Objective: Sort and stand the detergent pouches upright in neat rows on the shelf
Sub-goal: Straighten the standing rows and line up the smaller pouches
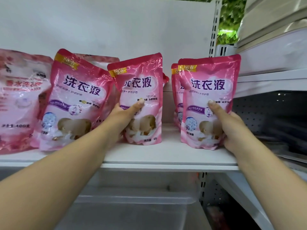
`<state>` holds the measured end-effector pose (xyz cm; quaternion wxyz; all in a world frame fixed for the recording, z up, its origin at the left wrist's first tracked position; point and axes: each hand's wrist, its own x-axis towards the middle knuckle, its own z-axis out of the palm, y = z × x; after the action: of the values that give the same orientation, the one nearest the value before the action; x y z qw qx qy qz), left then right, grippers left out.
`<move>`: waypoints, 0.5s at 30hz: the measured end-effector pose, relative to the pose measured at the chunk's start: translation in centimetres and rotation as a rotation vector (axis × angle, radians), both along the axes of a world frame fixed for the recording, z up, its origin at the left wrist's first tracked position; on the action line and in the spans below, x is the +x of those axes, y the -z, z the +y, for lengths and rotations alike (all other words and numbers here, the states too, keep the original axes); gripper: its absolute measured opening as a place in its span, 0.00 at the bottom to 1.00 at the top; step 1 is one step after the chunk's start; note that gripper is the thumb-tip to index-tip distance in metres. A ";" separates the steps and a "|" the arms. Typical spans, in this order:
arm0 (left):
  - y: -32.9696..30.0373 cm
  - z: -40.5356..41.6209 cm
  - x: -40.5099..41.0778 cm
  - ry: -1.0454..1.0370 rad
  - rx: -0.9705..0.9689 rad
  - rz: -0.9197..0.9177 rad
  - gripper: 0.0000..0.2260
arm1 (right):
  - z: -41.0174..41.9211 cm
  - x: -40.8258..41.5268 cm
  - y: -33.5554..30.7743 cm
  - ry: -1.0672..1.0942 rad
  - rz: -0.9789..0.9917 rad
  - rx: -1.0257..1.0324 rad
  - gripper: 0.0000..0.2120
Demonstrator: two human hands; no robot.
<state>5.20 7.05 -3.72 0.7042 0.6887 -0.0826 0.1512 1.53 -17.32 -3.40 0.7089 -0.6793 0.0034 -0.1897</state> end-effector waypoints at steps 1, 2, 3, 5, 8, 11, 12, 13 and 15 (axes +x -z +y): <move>0.0 -0.1 -0.1 -0.008 -0.001 -0.025 0.43 | 0.0 0.0 -0.1 -0.017 -0.002 -0.002 0.27; -0.1 -0.2 -0.1 -0.029 0.009 -0.047 0.44 | -0.1 0.2 -0.1 -0.018 -0.010 -0.007 0.23; 0.0 -0.3 -0.2 -0.056 0.021 -0.067 0.45 | -0.1 0.3 -0.1 -0.006 -0.017 -0.013 0.21; 0.1 -0.3 -0.1 -0.089 0.032 -0.082 0.46 | -0.2 0.5 -0.2 0.050 -0.008 -0.024 0.25; -0.2 -0.3 -0.8 -0.120 0.051 -0.042 0.54 | 0.2 0.4 -0.5 0.109 0.011 -0.039 0.33; -0.6 -0.7 -2.3 -0.177 0.115 -0.056 0.42 | 0.4 0.0 -0.5 0.179 -0.039 -0.099 0.35; -0.5 -0.5 -2.7 -0.232 0.191 -0.079 0.37 | 0.4 -0.4 -0.2 0.215 -0.075 -0.145 0.35; -0.7 -0.2 -3.4 -0.283 0.281 -0.121 0.33 | 0.5 -0.8 0.0 0.254 -0.125 -0.197 0.34; -0.8 0.9 -5.1 -0.366 0.469 -0.236 0.31 | 0.8 -1.9 0.5 0.359 -0.257 -0.312 0.33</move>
<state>0.10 7.93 -2.93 0.4729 0.8134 -0.0712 0.3311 -0.34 -16.49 -3.94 0.5454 -0.7392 0.0044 -0.3951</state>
